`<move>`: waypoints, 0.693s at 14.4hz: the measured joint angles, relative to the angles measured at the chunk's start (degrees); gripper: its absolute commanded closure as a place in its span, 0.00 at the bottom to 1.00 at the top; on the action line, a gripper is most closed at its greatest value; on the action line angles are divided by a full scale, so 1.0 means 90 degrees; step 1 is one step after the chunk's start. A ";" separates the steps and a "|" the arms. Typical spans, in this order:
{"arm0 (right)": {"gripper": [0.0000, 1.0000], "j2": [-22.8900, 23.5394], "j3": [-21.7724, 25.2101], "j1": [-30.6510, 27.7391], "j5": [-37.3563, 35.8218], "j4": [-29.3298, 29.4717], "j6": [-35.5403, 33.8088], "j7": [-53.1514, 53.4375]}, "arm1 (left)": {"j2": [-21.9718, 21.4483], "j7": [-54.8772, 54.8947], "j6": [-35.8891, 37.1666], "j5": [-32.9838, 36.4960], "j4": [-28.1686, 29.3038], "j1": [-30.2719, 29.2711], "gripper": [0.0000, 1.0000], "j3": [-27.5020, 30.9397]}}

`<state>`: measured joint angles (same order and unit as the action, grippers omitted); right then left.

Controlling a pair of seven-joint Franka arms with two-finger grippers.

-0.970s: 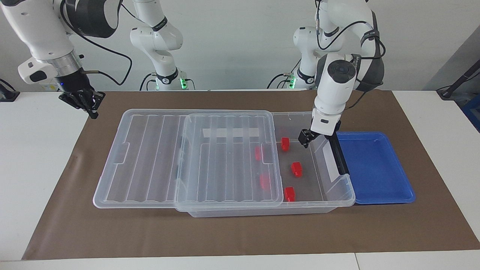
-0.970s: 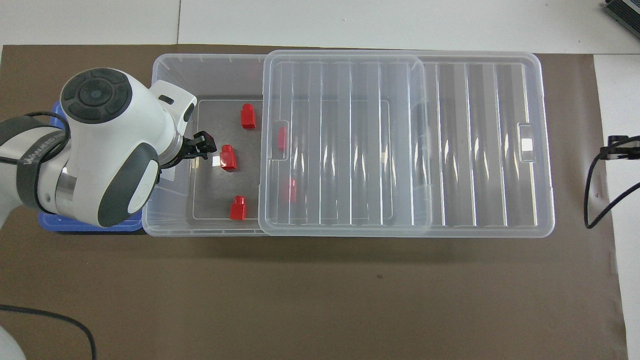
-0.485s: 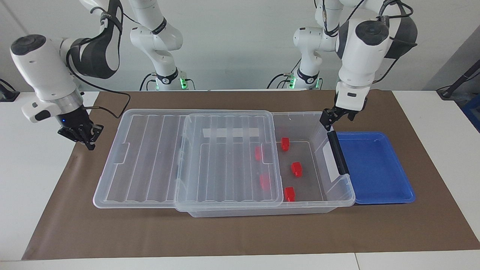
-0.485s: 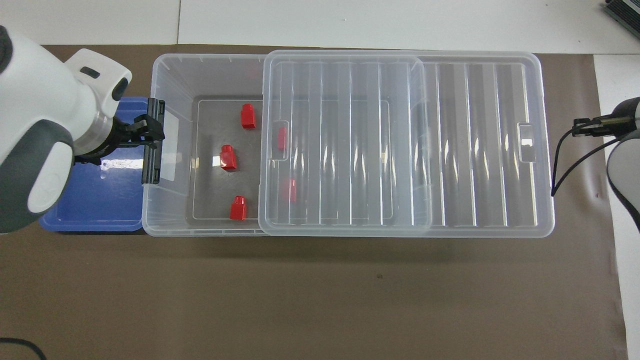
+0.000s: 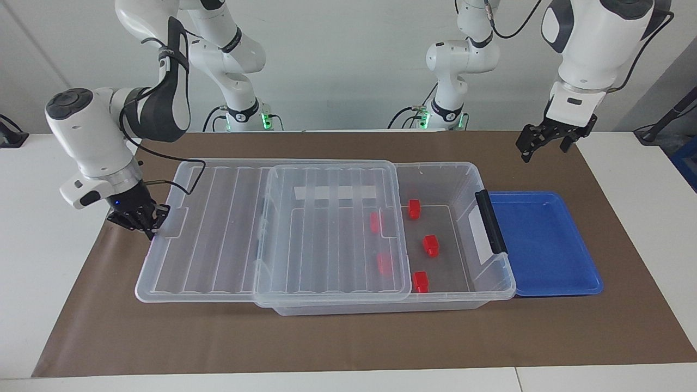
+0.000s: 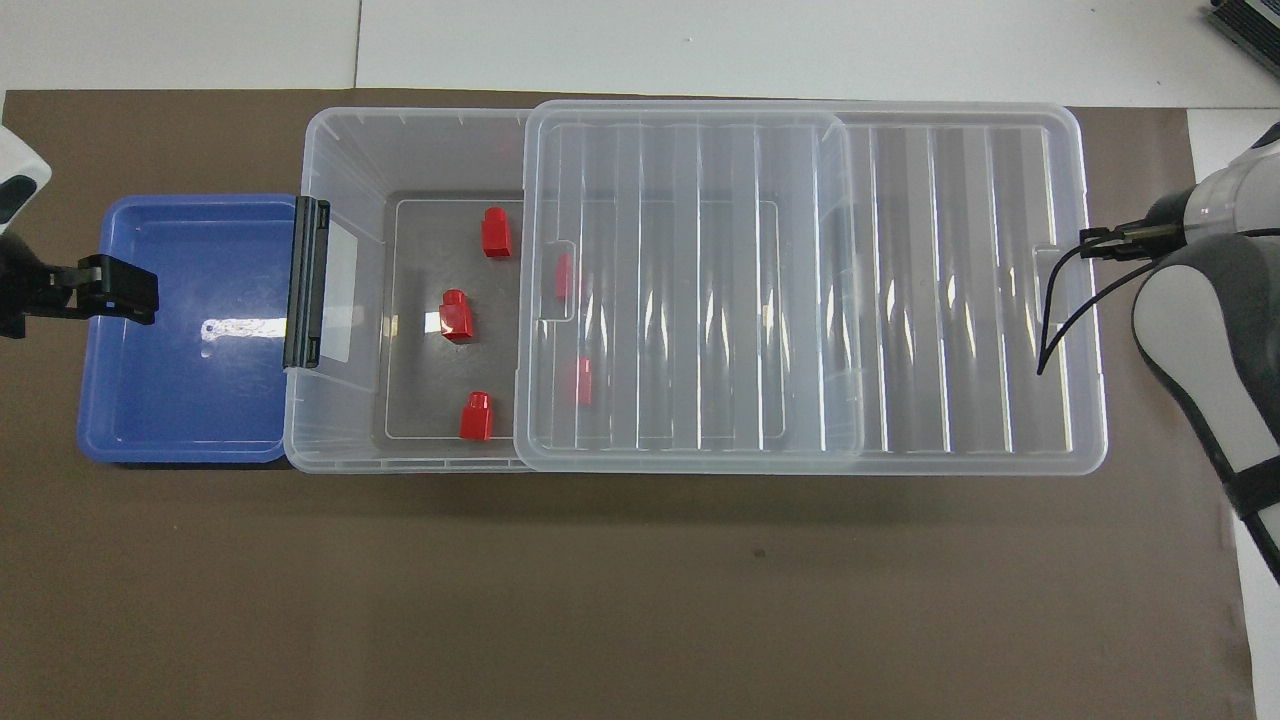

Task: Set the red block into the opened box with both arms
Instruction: 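Slide the clear lid shut toward the blue tray with the right gripper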

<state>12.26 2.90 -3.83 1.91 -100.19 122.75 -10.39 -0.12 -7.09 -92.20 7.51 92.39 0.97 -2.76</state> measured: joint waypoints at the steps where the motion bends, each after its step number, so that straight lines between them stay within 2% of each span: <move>1: 1.00 0.0002 0.0000 0.0043 0.0008 0.0000 0.0015 0.0004 | 0.0001 0.0290 -0.0020 -0.0026 0.0061 -0.0163 0.00 0.0002; 4: 1.00 0.0026 -0.0004 0.0335 0.0019 0.0000 0.0127 0.0321 | 0.0000 0.0861 -0.0339 -0.0219 0.0270 -0.0503 0.00 0.0007; 10: 1.00 0.0031 -0.0009 0.0938 0.0212 -0.0001 0.0138 0.0840 | 0.0002 0.0915 -0.0463 -0.0251 0.0371 -0.0489 0.00 -0.0096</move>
<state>12.54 2.82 4.61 3.82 -100.19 123.99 -2.83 -0.10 1.15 -96.37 5.25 95.73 -3.43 -3.62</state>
